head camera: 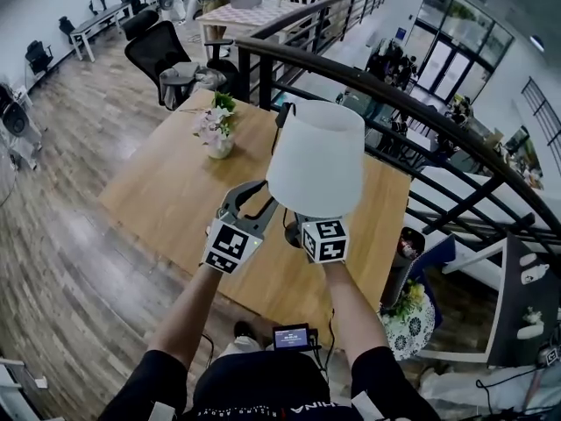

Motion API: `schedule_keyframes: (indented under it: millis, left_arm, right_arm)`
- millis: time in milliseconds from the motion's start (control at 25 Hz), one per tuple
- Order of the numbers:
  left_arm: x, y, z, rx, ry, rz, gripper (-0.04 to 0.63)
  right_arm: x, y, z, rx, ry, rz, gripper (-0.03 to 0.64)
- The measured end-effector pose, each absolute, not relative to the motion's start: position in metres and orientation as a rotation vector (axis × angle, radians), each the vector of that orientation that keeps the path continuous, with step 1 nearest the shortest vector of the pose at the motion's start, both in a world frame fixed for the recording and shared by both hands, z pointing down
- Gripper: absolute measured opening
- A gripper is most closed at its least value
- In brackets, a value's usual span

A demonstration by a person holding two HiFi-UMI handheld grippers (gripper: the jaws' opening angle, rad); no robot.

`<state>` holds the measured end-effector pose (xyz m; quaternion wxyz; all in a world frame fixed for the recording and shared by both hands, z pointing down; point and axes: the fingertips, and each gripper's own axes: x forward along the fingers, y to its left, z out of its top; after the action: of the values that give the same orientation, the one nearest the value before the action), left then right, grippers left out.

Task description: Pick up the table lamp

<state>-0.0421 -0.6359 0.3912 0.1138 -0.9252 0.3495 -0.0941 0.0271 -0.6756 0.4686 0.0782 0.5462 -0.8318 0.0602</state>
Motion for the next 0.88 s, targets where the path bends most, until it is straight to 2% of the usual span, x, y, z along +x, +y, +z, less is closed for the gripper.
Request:
schedule_keyframes:
  millis: [880]
  left_arm:
    - [-0.020, -0.608, 0.366, -2.667, 1.045, -0.225, 0.135]
  right_arm:
    - [0.049, -0.641, 0.441, 1.635, -2.574, 0.085, 0.150]
